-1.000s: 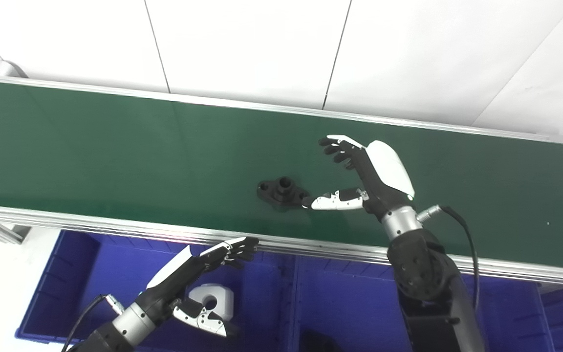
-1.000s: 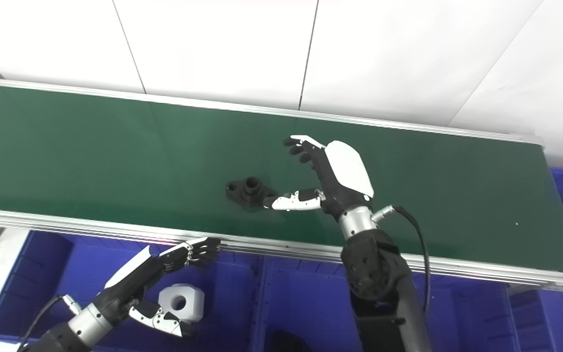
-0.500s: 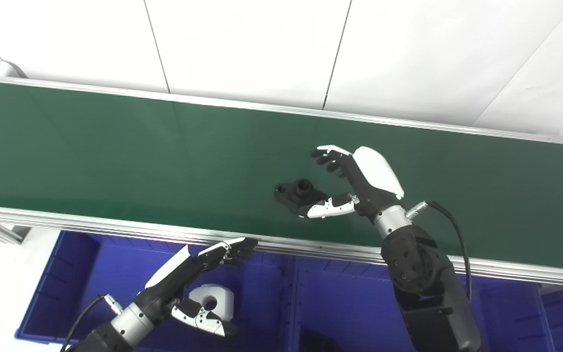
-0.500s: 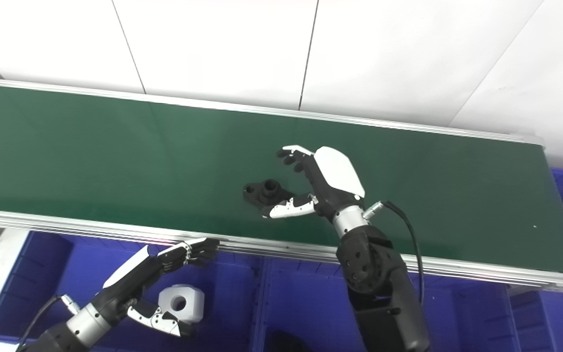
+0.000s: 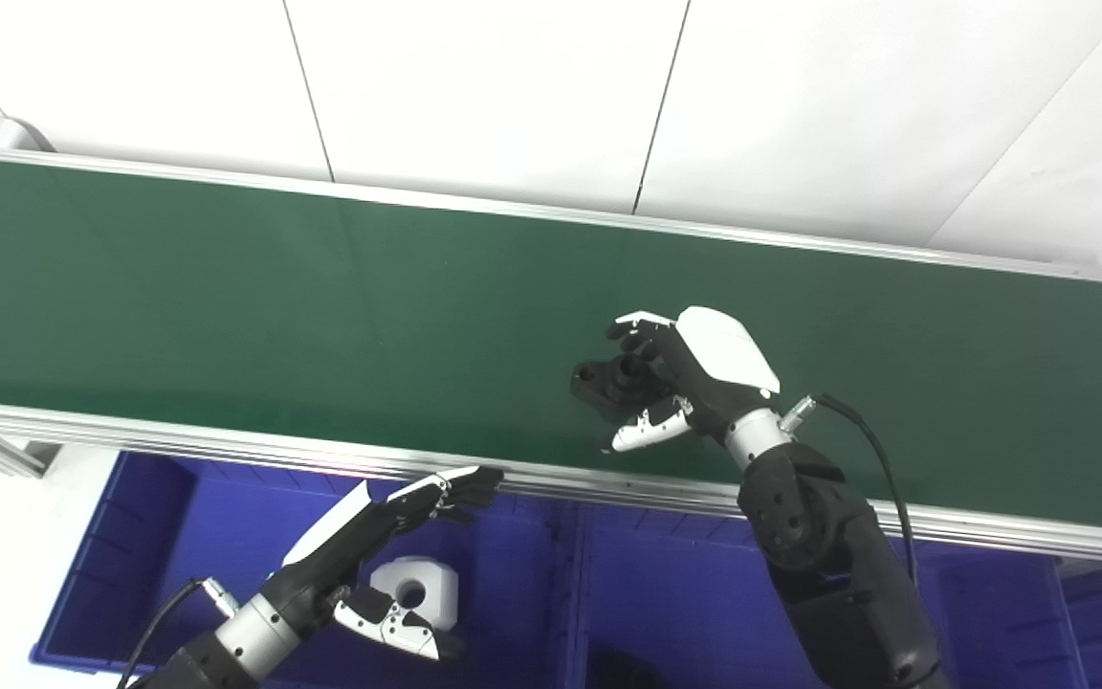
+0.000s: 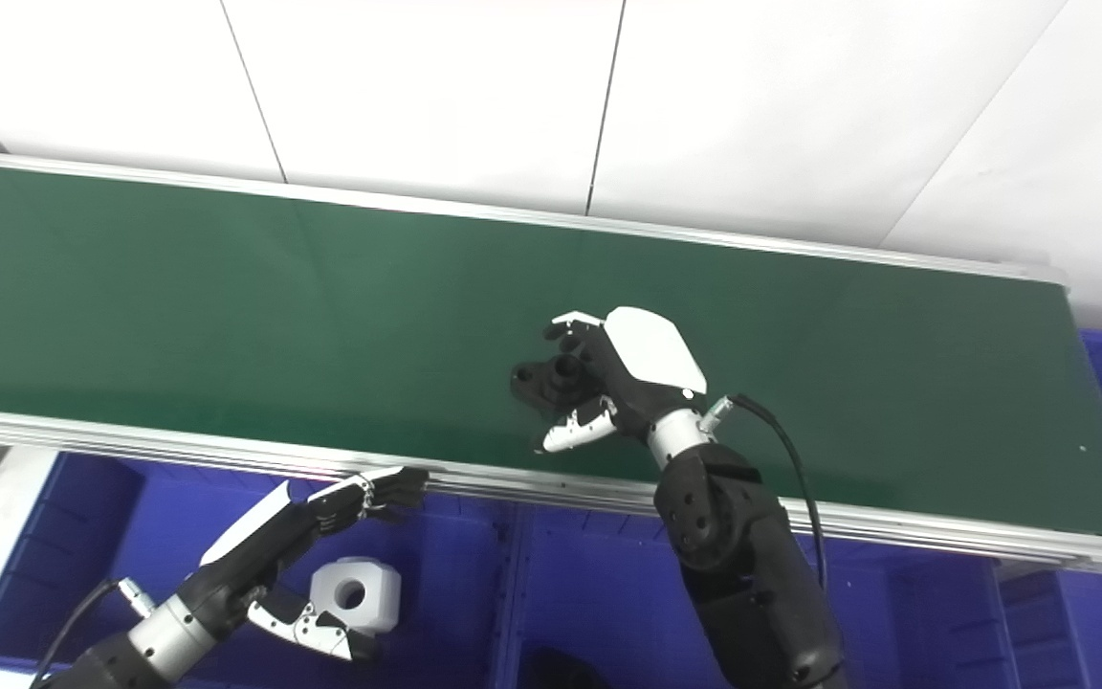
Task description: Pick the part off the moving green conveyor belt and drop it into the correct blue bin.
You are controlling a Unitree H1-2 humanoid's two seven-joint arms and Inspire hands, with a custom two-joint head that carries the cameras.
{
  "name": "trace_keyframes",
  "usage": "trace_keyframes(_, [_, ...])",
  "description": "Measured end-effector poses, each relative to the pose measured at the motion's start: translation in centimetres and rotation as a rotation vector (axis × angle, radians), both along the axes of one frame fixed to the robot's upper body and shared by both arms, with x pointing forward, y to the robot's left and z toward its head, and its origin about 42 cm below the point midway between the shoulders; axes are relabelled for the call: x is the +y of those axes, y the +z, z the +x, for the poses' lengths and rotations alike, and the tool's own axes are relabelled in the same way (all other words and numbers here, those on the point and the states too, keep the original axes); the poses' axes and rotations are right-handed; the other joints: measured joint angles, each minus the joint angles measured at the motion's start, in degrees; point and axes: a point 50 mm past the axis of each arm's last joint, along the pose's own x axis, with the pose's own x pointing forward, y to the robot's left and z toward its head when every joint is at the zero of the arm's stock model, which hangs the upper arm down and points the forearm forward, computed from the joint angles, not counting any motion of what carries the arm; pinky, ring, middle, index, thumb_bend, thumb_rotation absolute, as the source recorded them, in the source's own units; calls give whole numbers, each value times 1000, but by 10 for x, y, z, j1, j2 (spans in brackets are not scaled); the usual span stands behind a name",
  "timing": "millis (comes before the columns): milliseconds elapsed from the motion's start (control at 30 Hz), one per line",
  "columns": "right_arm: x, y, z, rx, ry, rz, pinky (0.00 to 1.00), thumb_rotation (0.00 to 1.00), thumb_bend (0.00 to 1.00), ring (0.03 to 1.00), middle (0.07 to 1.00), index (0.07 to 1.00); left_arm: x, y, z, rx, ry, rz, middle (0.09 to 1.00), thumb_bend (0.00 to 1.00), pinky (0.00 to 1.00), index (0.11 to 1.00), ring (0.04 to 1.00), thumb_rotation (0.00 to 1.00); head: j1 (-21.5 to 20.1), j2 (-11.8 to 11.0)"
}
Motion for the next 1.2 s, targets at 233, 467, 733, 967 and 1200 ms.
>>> trace_keyframes(233, [-9,-1,-1,-41,9,-68,454,0,536,450,510,683,0,1,0,-3,1,-1,861,697,764,871,827,190,-2,4])
trace_keyframes(467, [-19,-1,-4,-65,36,-148,416,0,525,423,508,635,0,1,0,-3,2,-2,863,697,754,870,826,189,-2,5])
trace_keyframes(733, [-31,8,-3,-80,76,-244,401,0,529,428,500,621,0,2,1,-8,2,-5,857,700,751,867,821,175,-3,7])
trace_keyframes(967, [-30,13,-3,-88,97,-259,433,0,531,434,503,612,0,3,3,-12,1,-5,854,705,743,861,815,167,-4,6])
trace_keyframes(1200, [-22,34,-8,-151,127,-231,468,0,512,416,485,535,0,3,3,-12,1,-5,852,706,743,859,813,157,-4,6])
